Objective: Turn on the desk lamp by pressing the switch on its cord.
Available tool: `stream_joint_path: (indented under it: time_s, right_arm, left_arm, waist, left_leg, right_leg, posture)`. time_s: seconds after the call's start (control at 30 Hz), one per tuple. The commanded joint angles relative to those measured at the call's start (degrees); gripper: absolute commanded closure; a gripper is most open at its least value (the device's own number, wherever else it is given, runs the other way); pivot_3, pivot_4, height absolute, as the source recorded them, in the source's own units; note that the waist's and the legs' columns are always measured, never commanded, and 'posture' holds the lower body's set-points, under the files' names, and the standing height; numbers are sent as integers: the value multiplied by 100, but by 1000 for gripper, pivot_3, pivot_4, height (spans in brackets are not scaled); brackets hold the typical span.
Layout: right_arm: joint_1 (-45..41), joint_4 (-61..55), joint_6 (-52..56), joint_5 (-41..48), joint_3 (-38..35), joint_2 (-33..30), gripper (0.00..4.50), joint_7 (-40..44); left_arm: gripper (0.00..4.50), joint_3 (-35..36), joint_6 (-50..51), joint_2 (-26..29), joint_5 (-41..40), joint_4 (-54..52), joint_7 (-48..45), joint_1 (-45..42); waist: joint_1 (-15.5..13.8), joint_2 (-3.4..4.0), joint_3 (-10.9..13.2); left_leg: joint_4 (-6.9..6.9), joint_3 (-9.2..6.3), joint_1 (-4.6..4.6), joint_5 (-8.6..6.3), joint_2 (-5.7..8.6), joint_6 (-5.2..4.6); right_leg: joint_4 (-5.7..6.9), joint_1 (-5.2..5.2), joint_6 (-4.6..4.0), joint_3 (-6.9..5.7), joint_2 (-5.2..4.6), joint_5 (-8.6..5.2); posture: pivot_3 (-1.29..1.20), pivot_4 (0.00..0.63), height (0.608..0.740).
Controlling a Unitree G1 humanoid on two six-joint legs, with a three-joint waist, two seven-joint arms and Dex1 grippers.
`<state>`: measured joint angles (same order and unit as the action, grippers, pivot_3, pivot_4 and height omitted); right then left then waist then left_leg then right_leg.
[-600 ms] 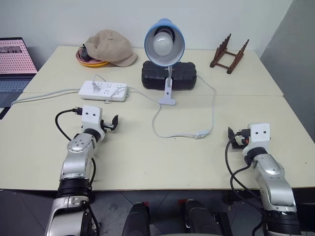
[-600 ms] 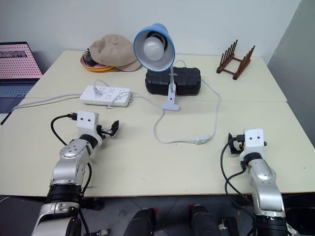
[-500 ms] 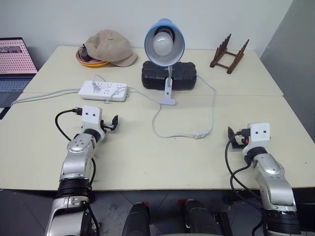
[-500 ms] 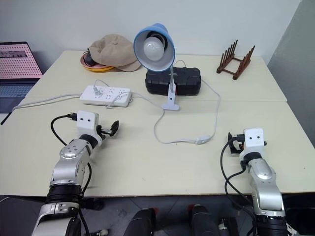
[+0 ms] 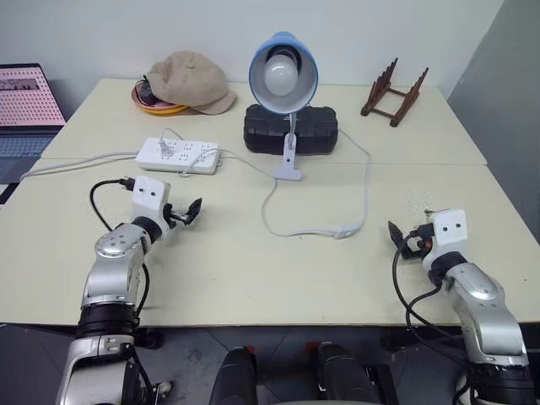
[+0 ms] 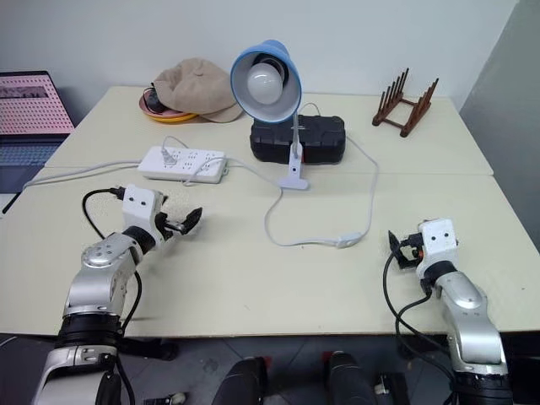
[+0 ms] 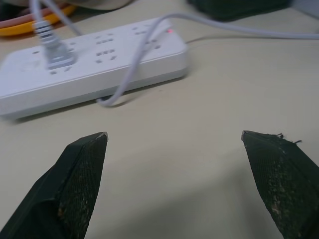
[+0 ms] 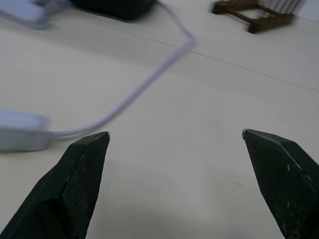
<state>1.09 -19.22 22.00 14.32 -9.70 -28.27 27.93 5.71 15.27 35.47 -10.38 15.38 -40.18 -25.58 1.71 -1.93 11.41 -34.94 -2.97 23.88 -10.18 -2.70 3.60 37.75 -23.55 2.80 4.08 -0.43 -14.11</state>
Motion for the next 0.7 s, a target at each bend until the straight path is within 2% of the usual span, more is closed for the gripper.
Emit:
stream_joint_path:
  time_s: [0.03,0.1,0.23,0.3,0.37,0.47,0.7]
  right_arm:
    - [280,-880,574,990,-135,-468,32,957]
    - [450,-1089,815,1269,-180,-702,32,1195]
    - [775,-1438,1195,1722,-369,-884,32,1283]
    - [863,-1520,1197,1667,-390,-798,32,1091]
    - [1023,-1651,1168,1592,-418,-584,32,767]
    - [1319,-1802,1048,1343,-477,-220,32,204]
    - [1817,-2065,910,1166,-617,110,32,-224]
  left_arm:
    - [0,-622,216,372,-141,-371,-1377,-643]
    - [0,-952,306,407,-121,-335,-1853,-972]
    - [0,-1659,258,82,9,-264,-2531,-1708]
    - [0,-1929,75,-247,193,-52,-2500,-2008]
    - [0,-2203,15,-836,259,115,-2425,-2267]
    - [0,-2613,-420,-1373,578,400,-2384,-2344]
    - [0,-2856,-800,-1941,946,876,-2123,-2329]
  waist:
    - [-1,0,0]
    - [10,-1,-1]
    - [4,-2,-1]
    - [7,-1,-1]
    - [4,-2,0]
    - [1,-4,-1]
    - [83,-2,-1]
  left_leg:
    - [0,1,1,0,0,0]
    - [-1,1,2,0,1,0]
    - [-2,3,3,-1,2,0]
    - [-2,4,3,-1,2,0]
    - [-2,3,4,-1,2,-1]
    - [-4,2,7,-1,4,-1]
    - [0,0,7,-2,1,-2]
  right_leg:
    - [-3,1,0,0,-1,0]
    - [-6,2,0,1,-3,0]
    - [-10,3,0,1,-4,0]
    - [-10,3,0,1,-4,0]
    - [-10,3,1,1,-3,0]
    - [-10,1,2,1,-3,-1]
    - [-2,-9,3,5,3,-2]
  posture:
    - [0,150,740]
    - [0,150,740]
    - [0,150,740]
    - [0,150,740]
    - [0,150,740]
    - [0,150,740]
    - [0,150,740]
